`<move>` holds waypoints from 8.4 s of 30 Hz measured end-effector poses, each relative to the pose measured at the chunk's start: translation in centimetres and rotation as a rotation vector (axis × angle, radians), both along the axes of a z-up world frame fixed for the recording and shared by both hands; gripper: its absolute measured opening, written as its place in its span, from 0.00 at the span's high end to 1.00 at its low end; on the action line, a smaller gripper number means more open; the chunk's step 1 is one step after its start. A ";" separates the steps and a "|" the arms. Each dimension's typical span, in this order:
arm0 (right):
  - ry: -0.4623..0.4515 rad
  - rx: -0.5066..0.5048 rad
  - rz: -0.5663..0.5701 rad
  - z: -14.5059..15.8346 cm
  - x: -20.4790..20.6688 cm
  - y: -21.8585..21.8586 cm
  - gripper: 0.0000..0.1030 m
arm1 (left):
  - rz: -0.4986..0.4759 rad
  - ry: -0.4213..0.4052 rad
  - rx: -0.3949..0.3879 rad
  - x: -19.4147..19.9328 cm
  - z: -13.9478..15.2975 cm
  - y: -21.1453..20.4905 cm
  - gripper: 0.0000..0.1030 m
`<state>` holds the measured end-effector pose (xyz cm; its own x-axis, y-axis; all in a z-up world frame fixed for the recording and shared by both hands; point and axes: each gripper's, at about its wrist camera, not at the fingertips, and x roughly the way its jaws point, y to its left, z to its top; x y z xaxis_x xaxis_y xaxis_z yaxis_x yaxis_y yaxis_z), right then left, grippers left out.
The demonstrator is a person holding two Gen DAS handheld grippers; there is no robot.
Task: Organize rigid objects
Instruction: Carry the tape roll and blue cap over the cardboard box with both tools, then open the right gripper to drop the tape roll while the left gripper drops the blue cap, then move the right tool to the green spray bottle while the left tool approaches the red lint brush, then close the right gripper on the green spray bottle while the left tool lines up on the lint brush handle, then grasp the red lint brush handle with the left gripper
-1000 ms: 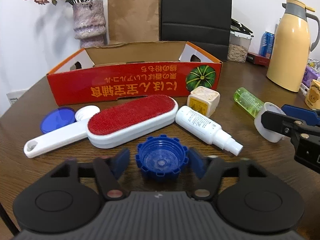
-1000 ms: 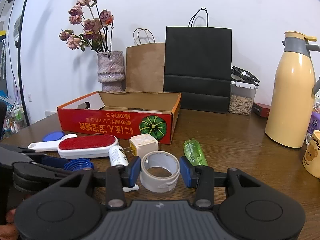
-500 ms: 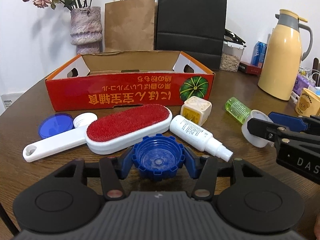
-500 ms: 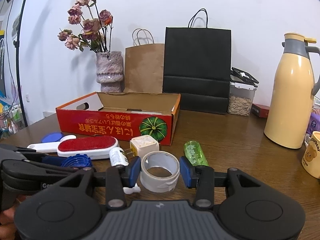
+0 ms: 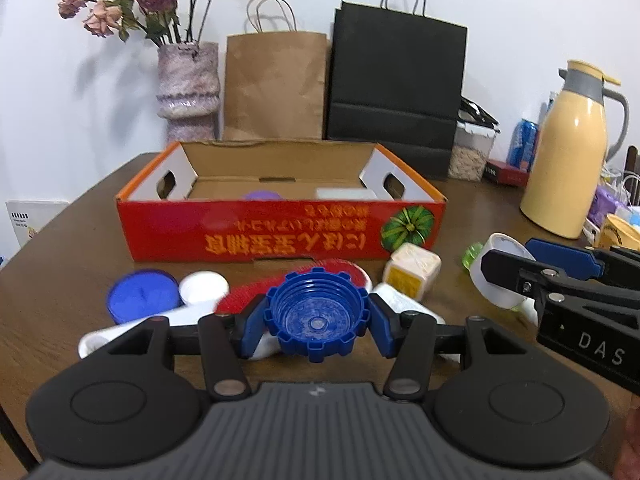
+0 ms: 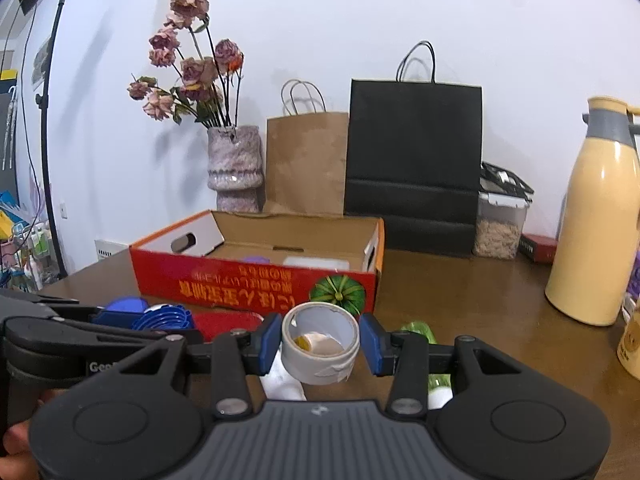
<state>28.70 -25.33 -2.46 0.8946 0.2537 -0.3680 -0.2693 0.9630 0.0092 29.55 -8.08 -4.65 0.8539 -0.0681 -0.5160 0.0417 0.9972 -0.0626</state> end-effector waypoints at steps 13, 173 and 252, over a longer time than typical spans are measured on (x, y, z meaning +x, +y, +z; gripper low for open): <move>-0.050 0.023 0.001 2.3 2.8 3.0 0.59 | 0.043 -0.079 0.000 2.4 3.1 2.9 0.47; 0.168 -0.128 -0.131 -3.2 4.6 -6.7 0.07 | 0.166 -0.055 0.081 1.5 -0.6 3.0 0.00; 0.130 0.027 -0.097 -3.4 1.6 -3.3 0.70 | -0.026 0.124 0.174 0.9 -3.4 6.1 0.58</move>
